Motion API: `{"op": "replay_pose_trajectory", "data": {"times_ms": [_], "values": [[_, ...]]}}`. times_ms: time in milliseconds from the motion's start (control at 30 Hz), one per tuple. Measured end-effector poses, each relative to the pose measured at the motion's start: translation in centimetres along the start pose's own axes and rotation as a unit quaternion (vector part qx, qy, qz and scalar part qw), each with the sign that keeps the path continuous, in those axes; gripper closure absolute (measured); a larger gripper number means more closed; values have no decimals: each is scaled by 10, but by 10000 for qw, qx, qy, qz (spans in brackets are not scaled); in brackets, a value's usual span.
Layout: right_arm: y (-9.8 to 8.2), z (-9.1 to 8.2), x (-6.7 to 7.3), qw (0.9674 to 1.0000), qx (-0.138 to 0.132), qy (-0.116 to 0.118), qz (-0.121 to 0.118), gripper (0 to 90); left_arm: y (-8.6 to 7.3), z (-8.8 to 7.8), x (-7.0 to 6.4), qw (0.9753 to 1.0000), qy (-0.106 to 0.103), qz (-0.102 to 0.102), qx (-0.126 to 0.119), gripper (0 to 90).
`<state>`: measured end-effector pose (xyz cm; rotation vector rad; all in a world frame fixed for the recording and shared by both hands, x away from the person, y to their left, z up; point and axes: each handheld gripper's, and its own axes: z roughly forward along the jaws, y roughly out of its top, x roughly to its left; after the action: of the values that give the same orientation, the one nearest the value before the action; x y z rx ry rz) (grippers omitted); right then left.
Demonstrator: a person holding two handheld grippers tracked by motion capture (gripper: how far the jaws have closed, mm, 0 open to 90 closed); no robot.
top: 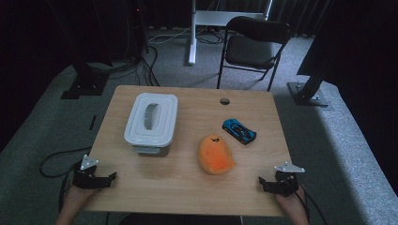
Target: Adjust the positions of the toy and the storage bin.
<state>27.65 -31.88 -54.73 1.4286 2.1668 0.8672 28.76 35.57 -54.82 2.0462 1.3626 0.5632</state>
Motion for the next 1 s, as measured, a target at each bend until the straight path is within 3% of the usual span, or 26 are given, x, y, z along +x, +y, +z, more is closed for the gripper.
{"op": "replay_pose_trajectory", "data": {"times_ms": [300,1000], "values": [[11,1,0,9998,-35,212,48,122,0,0,1,10000,-10,14,-6,16],[50,3,-8,9992,-208,334,-64,122,0,0,1,10000,-19,26,-6,18]]}}
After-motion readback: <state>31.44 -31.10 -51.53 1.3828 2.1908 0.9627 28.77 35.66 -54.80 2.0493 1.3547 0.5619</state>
